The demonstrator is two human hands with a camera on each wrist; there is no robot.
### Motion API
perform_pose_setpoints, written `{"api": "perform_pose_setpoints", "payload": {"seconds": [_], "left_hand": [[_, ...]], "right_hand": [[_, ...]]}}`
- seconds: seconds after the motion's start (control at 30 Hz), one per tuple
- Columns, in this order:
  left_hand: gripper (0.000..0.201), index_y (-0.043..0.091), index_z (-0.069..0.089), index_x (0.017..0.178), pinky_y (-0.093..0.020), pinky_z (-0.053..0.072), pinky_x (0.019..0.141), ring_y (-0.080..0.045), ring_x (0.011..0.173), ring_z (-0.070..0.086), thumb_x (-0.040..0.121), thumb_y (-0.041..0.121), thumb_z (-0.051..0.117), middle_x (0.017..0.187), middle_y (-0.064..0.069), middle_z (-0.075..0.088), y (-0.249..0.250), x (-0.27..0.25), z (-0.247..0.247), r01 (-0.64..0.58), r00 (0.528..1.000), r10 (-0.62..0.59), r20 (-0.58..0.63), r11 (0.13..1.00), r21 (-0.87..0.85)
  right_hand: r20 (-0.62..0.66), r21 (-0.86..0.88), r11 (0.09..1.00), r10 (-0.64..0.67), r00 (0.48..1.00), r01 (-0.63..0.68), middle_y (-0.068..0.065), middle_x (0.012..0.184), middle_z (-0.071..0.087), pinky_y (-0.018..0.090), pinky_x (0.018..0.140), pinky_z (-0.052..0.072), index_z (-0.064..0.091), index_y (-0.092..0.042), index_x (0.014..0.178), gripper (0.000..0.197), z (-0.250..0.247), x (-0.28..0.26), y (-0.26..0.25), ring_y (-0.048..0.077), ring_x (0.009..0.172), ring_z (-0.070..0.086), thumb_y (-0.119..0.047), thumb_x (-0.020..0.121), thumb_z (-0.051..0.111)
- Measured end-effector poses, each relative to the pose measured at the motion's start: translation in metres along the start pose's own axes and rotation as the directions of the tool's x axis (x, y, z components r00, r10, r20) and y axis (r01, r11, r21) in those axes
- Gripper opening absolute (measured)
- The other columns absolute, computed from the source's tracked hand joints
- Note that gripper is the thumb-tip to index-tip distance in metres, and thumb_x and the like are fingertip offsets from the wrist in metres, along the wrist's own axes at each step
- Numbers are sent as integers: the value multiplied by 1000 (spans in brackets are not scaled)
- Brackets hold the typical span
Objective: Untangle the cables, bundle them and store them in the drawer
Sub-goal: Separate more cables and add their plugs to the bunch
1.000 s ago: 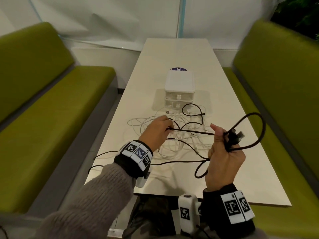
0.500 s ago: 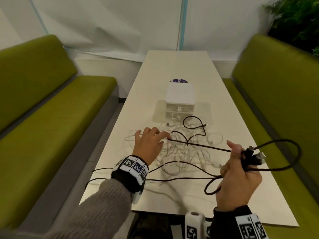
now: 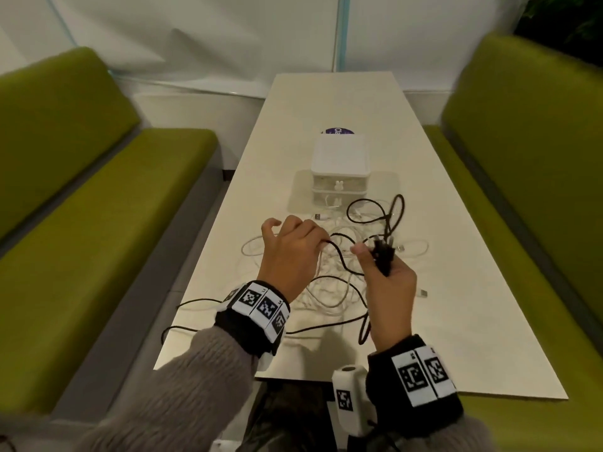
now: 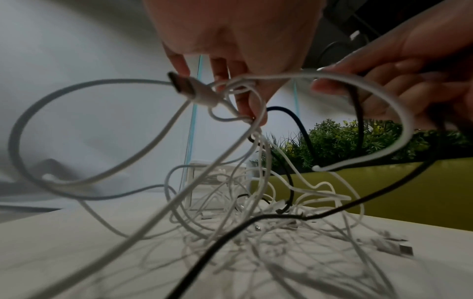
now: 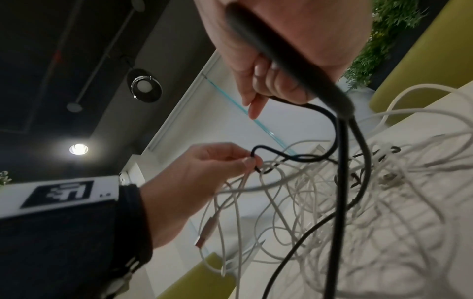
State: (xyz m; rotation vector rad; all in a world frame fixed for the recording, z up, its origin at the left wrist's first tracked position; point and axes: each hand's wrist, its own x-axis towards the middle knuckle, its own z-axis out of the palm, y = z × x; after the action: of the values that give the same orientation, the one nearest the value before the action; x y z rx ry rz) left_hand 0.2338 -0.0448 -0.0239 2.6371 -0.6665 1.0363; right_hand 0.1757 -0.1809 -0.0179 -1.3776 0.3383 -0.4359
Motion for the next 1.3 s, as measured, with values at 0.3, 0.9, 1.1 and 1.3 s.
{"api": "perform_pose_setpoints", "payload": {"seconds": [0.3, 0.9, 1.1, 1.3], "left_hand": [[9, 21, 66, 83, -37, 28, 85, -16, 88, 42, 85, 25, 59, 92, 4, 62, 10, 2, -3, -77, 996, 73, -42, 993, -94], [15, 24, 65, 95, -37, 41, 72, -23, 86, 55, 80, 22, 67, 93, 1, 59, 24, 4, -7, 223, 971, -198, 132, 950, -219], [14, 37, 64, 90, -34, 34, 73, -18, 85, 52, 80, 28, 67, 88, 10, 56, 13, 11, -4, 234, 965, -220, 143, 968, -90], [28, 35, 63, 93, -34, 35, 69, -21, 79, 55, 72, 18, 70, 86, 4, 56, 4, 20, 6, 237, 966, -237, 102, 971, 10]], "right_hand": [[69, -137, 988, -60, 996, 69, -26, 55, 54, 25, 69, 44, 73, -23, 93, 18, 8, 6, 7, -1, 57, 47, -26, 77, 79], [47, -16, 998, -63, 997, 63, -13, 64, 65, 12, 69, 47, 66, -22, 70, 18, 10, 4, -9, 1, 67, 61, -12, 81, 74], [96, 0, 1000, -18, 995, 18, 10, 69, 60, 12, 63, 46, 64, -3, 73, 17, -1, -3, -5, 12, 67, 55, -13, 80, 75], [142, 13, 997, -83, 986, 82, 0, 65, 63, 11, 63, 47, 66, -7, 72, 12, -7, -9, -28, 4, 63, 59, -11, 79, 75]]}}
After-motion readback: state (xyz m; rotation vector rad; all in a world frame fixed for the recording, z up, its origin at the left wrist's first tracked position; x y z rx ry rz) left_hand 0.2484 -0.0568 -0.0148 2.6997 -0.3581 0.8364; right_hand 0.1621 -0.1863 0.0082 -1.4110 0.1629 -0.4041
